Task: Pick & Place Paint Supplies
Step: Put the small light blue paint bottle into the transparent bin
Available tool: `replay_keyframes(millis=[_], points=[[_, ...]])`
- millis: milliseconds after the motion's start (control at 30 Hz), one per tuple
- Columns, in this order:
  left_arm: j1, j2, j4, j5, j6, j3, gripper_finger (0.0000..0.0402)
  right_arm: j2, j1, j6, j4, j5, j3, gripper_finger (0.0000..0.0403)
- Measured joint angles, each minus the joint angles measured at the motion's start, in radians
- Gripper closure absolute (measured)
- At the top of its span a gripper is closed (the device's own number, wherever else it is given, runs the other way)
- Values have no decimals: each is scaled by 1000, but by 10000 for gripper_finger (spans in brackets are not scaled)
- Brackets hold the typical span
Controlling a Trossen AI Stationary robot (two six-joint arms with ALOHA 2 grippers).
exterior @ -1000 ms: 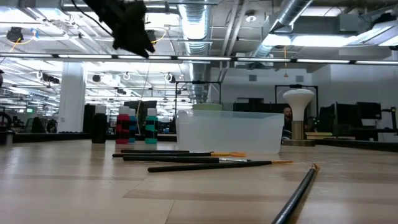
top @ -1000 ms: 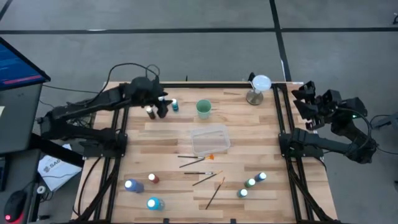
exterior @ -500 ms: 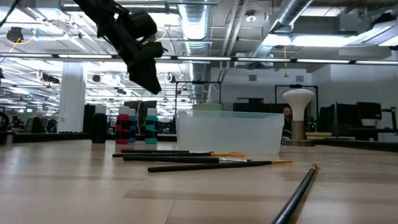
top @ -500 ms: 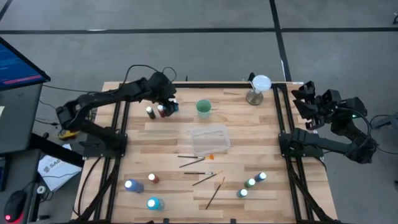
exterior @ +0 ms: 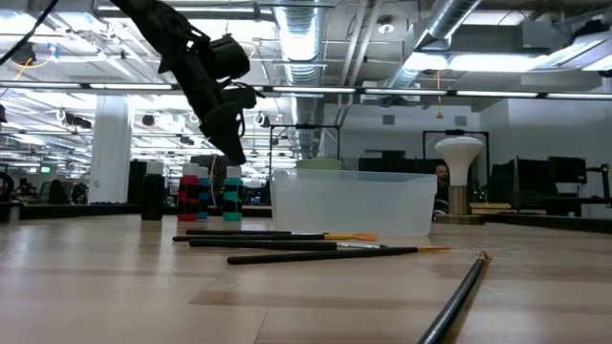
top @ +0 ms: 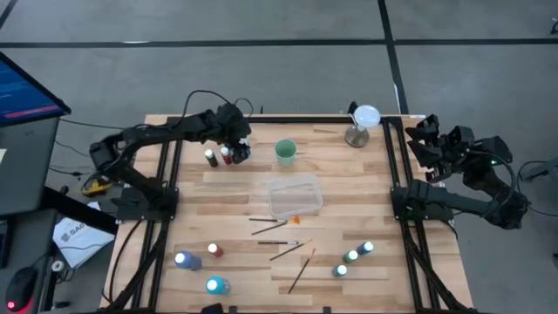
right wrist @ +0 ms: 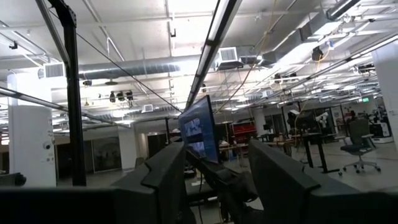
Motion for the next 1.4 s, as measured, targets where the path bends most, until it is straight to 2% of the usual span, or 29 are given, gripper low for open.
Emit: replay_keyframes(millis=[433, 533, 700, 933, 1200, 1400], points=[[18, 44, 4, -19, -6, 0, 191, 0, 0, 0, 3, 0, 0, 230], [18, 44, 4, -37, -8, 0, 216, 0, 0, 0, 3, 1, 0, 230], [18, 43, 4, -40, -8, 0, 286, 0, 0, 0, 3, 1, 0, 230], [18, 42, 4, -41, -17, 0, 291, 0, 0, 0, 3, 1, 0, 230], [-31, -78, 5, -40, -90, 21, 291, 0, 0, -4, 3, 3, 0, 230], [-155, -200, 4, -40, -185, 67, 291, 0, 0, -9, 3, 20, 0, 230]])
